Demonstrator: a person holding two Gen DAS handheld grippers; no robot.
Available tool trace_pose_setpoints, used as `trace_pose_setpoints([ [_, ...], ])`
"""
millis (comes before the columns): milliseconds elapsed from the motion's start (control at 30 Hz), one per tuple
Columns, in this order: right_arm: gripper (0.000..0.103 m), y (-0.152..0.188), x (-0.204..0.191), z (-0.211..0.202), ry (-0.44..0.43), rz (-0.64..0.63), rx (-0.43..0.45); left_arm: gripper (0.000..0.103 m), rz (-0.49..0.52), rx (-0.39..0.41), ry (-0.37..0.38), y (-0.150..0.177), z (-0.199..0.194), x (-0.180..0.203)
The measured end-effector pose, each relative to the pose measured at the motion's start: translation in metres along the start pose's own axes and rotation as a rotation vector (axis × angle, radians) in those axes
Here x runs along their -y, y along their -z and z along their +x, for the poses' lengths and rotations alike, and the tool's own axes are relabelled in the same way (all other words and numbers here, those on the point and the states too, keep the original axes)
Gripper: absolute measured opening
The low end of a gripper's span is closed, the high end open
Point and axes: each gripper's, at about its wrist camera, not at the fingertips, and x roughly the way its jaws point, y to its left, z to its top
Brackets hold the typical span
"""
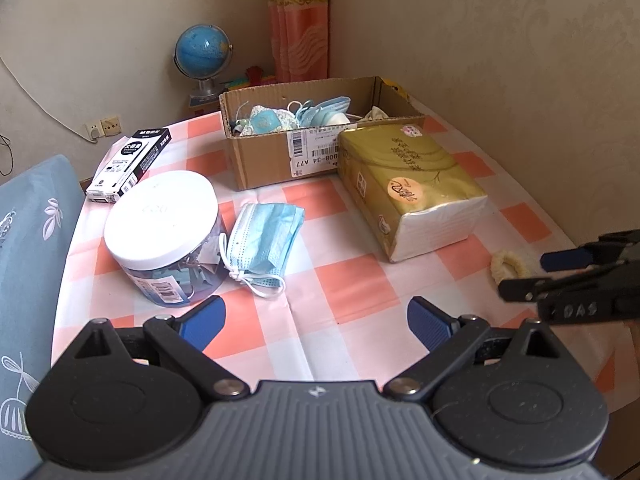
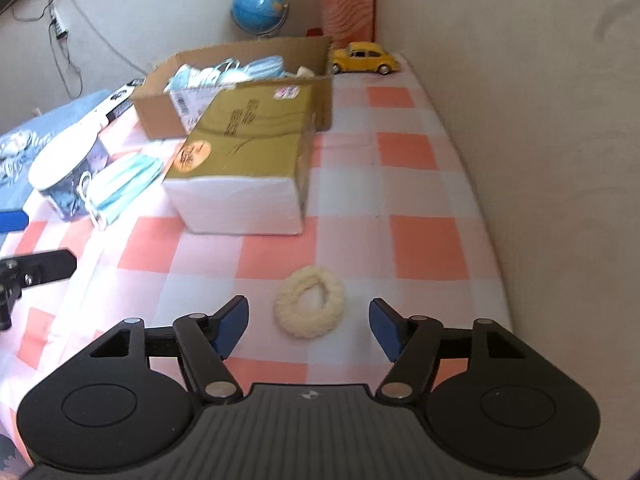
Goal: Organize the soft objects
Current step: 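Move right tool to cream fuzzy scrunchie while left tool moves toward blue mask, then close left gripper on blue face mask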
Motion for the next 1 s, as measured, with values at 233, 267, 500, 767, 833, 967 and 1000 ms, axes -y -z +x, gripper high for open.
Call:
trace_pose_setpoints([
  [233,0.076,0.005,-0.014,0.018,0.029,-0.079,0.006,0.097,0.006,0.026,-0.001,0.0,0.009,-0.006],
  [267,0.082,0.006,-0.015,0.02,0.03,-0.088,0.01,0.097,0.014,0.035,-0.001,-0.001,0.011,-0.006],
  [500,0.103,0.01,-0.016,0.025,0.002,-0.098,0.024,0.097,0.059,0.065,0.003,-0.013,0.038,-0.007],
  [767,0.103,0.012,-0.019,0.027,0.01,-0.117,0.046,0.097,0.089,0.047,0.019,-0.019,0.066,-0.007],
  [833,0.103,0.012,-0.018,0.028,0.009,-0.119,0.047,0.097,0.091,0.029,0.041,-0.019,0.071,-0.007],
  [967,0.103,0.013,-0.018,0.027,0.009,-0.12,0.05,0.097,0.095,0.001,0.13,-0.016,0.073,-0.001],
  [1000,0.103,0.013,-0.018,0.027,0.009,-0.121,0.053,0.097,0.103,0.001,0.153,-0.015,0.071,0.001],
])
